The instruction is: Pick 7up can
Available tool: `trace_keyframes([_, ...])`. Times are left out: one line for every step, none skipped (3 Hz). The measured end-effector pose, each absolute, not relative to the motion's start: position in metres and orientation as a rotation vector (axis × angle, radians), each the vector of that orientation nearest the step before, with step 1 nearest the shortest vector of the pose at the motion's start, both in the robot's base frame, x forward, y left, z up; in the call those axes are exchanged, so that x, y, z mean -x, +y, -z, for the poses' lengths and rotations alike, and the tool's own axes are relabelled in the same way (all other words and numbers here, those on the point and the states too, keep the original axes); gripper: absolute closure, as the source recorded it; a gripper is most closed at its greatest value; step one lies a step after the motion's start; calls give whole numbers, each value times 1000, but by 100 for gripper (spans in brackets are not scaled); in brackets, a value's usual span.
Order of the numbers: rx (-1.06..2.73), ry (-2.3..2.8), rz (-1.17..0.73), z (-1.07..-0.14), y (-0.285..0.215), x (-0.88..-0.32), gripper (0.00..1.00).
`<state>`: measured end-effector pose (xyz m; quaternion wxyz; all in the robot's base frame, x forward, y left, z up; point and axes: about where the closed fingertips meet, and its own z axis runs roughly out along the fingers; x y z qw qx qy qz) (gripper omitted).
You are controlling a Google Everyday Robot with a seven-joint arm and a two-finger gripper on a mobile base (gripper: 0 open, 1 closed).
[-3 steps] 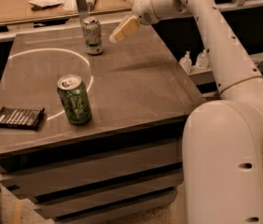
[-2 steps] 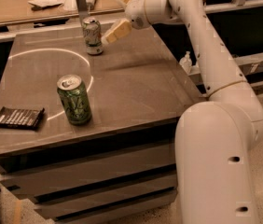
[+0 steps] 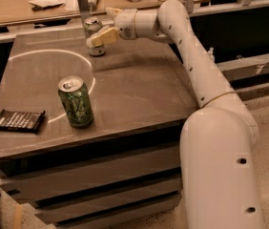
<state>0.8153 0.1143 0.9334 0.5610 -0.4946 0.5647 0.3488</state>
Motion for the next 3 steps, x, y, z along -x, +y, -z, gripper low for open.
trace_keyframes([1165, 1331, -822, -933, 114, -815, 0])
trace_keyframes([1143, 1342, -820, -931, 116, -814, 0])
trace_keyframes([1065, 1391, -803, -913, 120, -808, 0])
